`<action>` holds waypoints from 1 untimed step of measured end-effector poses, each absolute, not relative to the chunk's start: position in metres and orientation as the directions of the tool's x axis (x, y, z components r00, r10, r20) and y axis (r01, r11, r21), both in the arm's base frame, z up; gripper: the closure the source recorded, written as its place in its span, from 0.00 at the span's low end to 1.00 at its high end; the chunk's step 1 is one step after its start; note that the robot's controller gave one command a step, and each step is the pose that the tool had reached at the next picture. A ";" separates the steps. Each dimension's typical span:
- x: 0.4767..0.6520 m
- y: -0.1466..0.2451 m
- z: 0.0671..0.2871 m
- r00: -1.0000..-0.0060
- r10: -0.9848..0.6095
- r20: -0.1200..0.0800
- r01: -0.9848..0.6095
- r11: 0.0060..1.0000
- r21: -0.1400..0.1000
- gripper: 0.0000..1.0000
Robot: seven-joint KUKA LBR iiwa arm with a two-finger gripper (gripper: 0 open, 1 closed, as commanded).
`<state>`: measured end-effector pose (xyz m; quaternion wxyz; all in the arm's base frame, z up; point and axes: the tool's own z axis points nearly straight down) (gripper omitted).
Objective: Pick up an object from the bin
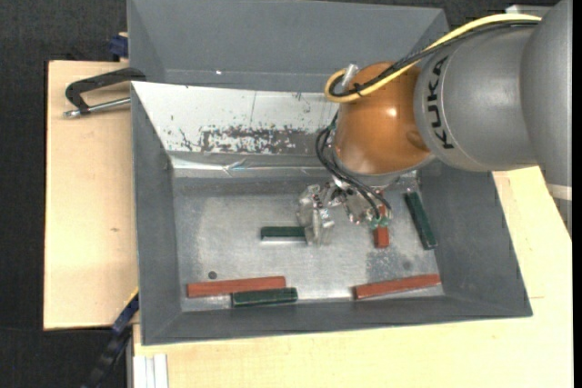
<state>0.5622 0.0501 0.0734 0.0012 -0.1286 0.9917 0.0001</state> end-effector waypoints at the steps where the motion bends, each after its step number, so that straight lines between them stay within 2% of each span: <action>1: 0.587 0.082 0.255 -0.965 -0.261 -0.014 -0.261 0.965 0.000 1.00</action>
Offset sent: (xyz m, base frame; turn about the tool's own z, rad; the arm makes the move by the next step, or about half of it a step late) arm 0.0000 0.0000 0.0000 0.0000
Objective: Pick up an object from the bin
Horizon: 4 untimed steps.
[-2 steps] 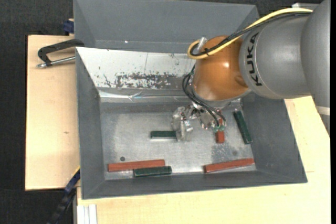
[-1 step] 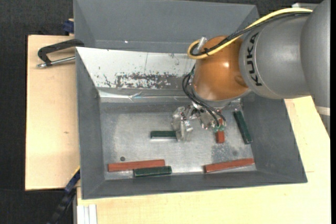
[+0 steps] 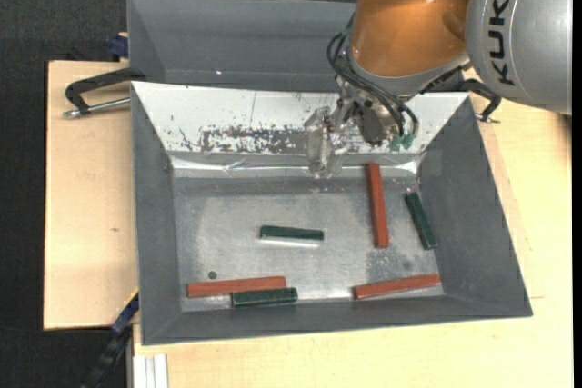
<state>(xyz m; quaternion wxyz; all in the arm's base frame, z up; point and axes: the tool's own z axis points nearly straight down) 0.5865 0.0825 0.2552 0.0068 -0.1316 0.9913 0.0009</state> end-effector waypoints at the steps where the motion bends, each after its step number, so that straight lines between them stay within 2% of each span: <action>1: 0.585 0.082 0.252 -0.965 -0.260 -0.006 -0.260 0.966 0.001 0.00; 2: 0.585 0.082 0.252 -0.965 -0.260 -0.006 -0.260 0.966 0.001 0.00; 3: 0.569 0.089 0.198 -0.957 -0.289 -0.008 -0.289 0.957 0.000 0.00; 4: 0.563 0.093 0.140 -0.907 -0.421 -0.005 -0.421 0.907 -0.001 0.00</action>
Offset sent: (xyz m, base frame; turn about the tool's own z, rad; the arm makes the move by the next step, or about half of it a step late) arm 0.0000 0.0000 0.0000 0.0000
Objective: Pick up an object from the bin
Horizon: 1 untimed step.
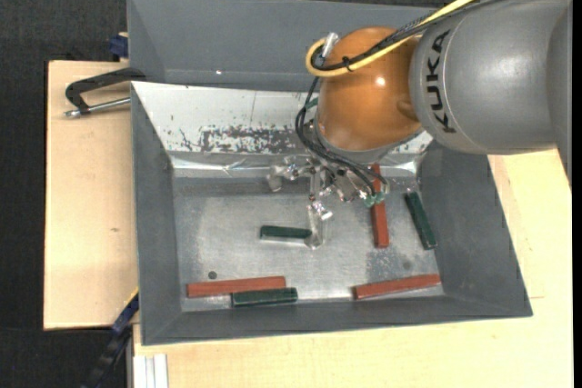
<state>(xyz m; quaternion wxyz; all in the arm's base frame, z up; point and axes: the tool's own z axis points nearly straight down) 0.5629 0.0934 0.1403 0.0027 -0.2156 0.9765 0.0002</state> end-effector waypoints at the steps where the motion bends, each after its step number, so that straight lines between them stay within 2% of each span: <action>1: 0.538 0.095 0.071 -0.913 -0.408 -0.003 -0.408 0.913 0.001 1.00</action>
Offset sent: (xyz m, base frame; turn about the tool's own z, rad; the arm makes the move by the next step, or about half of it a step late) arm 0.0000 0.0000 0.0000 0.0000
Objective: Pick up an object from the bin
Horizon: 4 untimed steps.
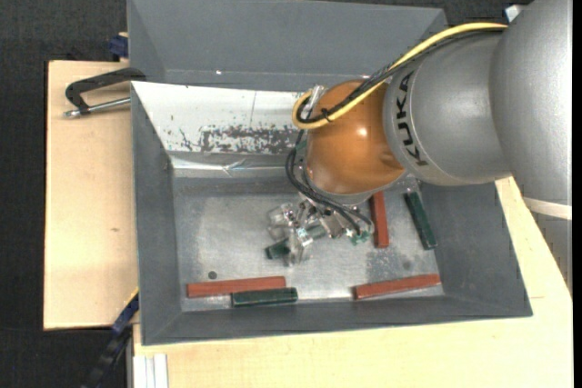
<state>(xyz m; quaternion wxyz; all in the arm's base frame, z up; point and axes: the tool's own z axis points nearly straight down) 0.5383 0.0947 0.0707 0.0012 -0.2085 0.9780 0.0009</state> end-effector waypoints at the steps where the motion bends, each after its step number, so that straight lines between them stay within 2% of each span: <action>1: 0.538 0.095 0.071 -0.913 -0.408 -0.003 -0.408 0.913 0.001 1.00; 2: 0.568 0.114 0.190 -0.914 -0.406 -0.006 -0.406 0.914 0.000 1.00; 3: 0.568 0.114 0.190 -0.914 -0.406 -0.006 -0.406 0.914 0.001 1.00; 4: 0.566 0.110 0.218 -0.872 -0.489 -0.003 -0.489 0.872 0.001 1.00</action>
Offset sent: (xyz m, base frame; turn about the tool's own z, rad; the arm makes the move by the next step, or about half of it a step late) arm 0.0285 0.0188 0.1176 0.0004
